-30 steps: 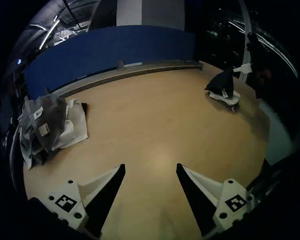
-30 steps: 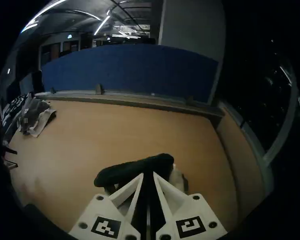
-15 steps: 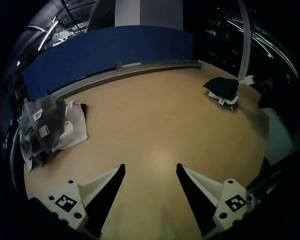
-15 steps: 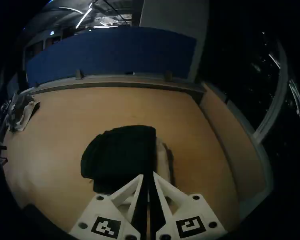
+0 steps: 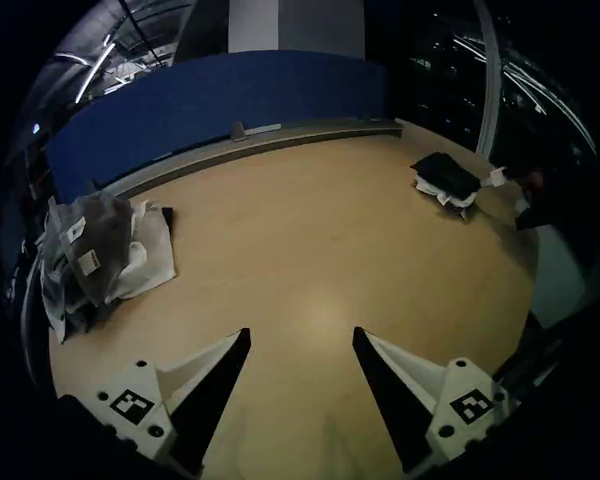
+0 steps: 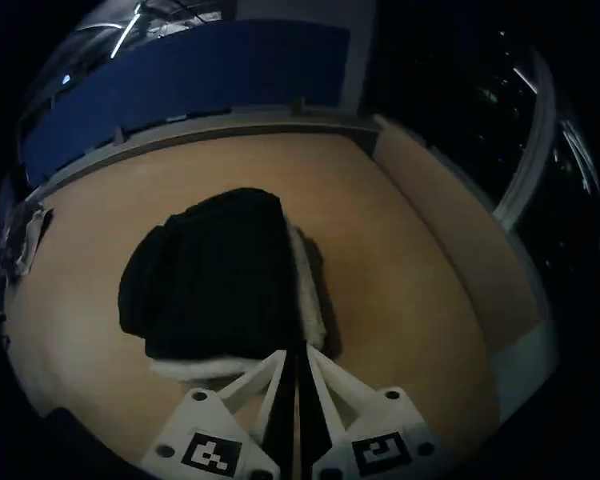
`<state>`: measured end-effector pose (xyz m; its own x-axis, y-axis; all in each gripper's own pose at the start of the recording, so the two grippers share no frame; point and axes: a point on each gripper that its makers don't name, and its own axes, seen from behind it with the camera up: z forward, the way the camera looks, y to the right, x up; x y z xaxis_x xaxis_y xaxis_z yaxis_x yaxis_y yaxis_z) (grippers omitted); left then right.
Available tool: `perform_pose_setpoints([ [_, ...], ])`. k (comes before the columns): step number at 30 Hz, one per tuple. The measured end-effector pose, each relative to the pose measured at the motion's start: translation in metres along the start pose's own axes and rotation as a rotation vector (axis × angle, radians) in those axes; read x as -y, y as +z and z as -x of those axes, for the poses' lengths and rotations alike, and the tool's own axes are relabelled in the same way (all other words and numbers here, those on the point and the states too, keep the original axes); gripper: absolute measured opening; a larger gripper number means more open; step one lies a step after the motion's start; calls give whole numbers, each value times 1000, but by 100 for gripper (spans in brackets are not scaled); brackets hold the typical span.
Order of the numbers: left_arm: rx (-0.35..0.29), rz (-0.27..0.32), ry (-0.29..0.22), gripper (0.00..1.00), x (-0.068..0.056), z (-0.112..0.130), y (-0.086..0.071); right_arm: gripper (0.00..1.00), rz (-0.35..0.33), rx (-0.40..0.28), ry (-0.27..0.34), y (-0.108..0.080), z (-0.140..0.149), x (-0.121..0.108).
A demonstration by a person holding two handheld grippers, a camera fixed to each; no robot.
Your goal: Fold towel
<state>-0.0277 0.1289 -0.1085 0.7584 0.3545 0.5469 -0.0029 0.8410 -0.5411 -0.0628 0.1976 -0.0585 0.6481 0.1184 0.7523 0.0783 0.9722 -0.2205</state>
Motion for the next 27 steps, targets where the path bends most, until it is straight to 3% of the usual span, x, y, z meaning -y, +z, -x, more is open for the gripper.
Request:
perform_pose_setpoints([
  [9,1,-1,2,95,0,3,-3,38,3,40,3,10,9,-6],
  [18,-7,2,1,95,-2,1,-3,70,10,21,-47,-9,10,-8],
  [25,-12,5,0,95,-3,-1,-4,98,-18,-31,-66,-23,0,6],
  [27,-13,6,-1,95,-4,-2,-4,100,-32,-50,-71,-25,-6,12],
])
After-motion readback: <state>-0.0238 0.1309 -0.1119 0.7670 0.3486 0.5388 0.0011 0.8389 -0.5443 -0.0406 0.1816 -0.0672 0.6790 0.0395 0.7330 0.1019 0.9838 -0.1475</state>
